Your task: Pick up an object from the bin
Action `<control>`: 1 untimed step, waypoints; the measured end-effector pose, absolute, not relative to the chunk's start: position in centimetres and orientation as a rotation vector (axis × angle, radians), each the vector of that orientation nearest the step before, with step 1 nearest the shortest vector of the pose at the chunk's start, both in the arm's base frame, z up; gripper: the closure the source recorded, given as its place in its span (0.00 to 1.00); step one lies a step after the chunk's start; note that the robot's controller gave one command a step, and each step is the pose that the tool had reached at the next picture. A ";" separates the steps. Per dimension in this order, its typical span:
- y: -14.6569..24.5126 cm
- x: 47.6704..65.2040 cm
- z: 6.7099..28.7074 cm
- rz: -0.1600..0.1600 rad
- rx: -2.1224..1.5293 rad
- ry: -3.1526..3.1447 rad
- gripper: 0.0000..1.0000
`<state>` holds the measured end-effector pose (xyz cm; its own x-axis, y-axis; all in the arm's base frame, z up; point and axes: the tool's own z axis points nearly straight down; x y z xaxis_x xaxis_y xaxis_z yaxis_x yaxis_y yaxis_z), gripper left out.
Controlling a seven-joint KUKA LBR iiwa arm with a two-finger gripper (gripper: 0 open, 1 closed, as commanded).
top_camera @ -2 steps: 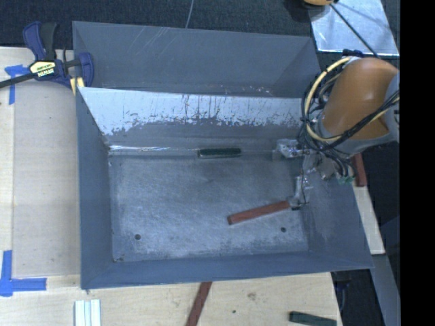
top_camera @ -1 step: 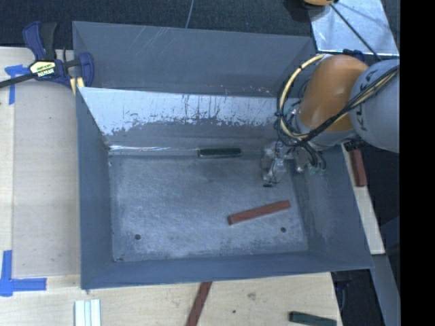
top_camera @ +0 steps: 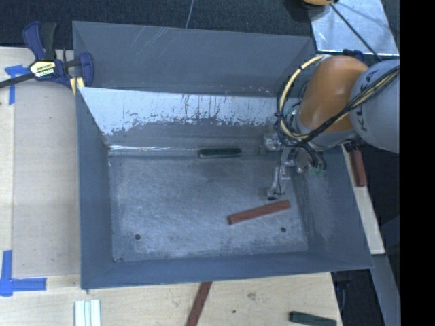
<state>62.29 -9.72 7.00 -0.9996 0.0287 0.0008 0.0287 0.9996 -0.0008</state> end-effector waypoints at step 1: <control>-9.7 62.3 7.0 0.001 -0.045 -3.140 0.00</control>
Offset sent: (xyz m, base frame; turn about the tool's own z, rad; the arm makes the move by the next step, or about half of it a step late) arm -0.0897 0.0343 0.0411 0.0245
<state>62.28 -9.72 7.00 -0.9996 0.0288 0.0010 0.0288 0.9996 -0.0007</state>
